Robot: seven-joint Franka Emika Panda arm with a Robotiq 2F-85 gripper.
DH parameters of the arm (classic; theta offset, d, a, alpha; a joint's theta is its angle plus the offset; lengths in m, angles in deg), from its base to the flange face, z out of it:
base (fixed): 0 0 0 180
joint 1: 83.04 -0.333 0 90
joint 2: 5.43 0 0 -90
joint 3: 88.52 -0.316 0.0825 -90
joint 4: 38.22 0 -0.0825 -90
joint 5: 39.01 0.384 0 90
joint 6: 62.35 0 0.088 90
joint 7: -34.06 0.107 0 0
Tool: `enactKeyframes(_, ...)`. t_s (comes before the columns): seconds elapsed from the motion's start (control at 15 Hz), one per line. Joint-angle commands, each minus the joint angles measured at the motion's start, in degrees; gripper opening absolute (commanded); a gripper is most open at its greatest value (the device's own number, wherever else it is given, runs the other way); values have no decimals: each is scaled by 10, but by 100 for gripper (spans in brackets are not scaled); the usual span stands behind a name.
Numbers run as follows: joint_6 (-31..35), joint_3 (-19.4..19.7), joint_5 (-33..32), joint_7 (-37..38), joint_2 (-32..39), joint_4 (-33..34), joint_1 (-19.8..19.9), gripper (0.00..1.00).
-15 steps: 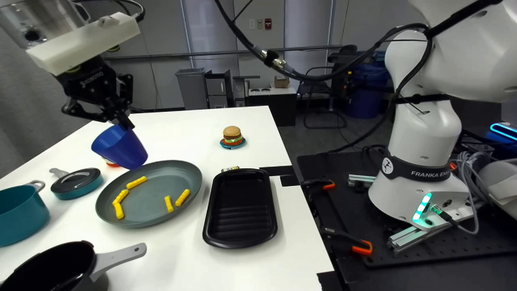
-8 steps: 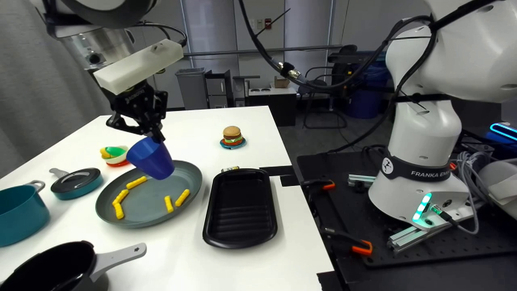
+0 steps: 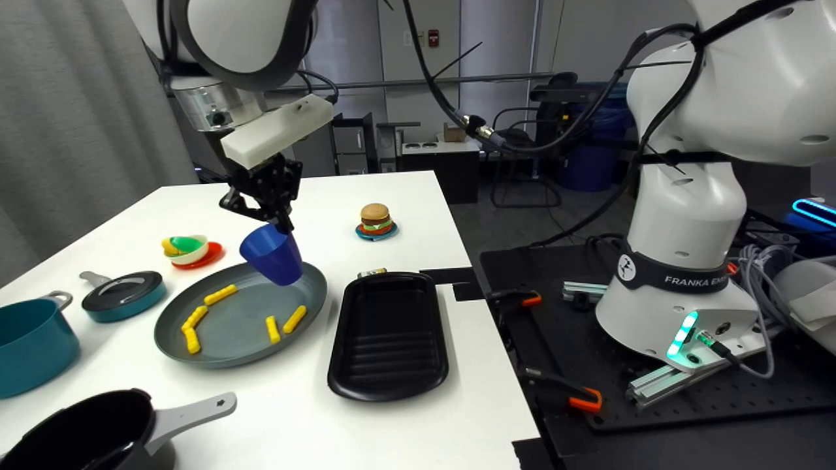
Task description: Pour the contents of the blue cup onto the plate
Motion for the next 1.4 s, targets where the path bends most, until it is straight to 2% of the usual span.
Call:
enactKeyframes(0.0, 55, 15, -1, -25, 9, -17, 18, 1)
enactKeyframes(0.6, 135, 25, 35, -68, 63, -5, 31, 1)
enactKeyframes(1.0, 173, 17, 114, -107, 80, -4, 34, 1)
enactKeyframes(1.27, 173, 18, 139, -124, 82, -5, 32, 1)
enactKeyframes(1.33, 173, 18, 142, -126, 82, -5, 32, 10)
